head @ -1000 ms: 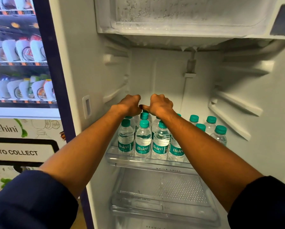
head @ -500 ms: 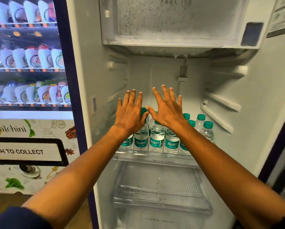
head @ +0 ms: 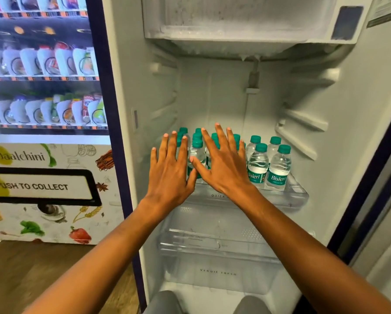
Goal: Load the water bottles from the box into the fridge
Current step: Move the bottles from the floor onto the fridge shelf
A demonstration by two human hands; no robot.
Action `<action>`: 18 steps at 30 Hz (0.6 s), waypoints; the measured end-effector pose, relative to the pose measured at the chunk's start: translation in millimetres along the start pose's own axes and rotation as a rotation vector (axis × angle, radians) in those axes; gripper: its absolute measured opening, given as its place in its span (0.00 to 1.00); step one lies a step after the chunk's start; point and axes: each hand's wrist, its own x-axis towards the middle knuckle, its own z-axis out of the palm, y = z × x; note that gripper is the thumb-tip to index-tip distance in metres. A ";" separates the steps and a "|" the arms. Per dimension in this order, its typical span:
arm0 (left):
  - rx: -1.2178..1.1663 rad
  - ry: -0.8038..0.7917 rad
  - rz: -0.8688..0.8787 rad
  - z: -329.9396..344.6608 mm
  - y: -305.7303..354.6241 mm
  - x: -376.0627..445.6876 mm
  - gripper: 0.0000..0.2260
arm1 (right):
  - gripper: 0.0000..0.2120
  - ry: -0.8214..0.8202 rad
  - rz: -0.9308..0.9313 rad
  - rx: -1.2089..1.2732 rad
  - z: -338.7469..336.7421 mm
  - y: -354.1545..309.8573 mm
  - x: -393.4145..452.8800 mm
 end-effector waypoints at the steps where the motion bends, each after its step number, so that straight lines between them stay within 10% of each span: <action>1: -0.002 -0.004 -0.004 4.0 -2.2 -9.2 0.34 | 0.38 -0.011 -0.002 0.007 5.1 -2.2 -8.1; 18: -0.080 -0.124 -0.107 44.1 -29.9 -162.8 0.34 | 0.38 -0.149 -0.050 0.144 86.2 -28.8 -129.1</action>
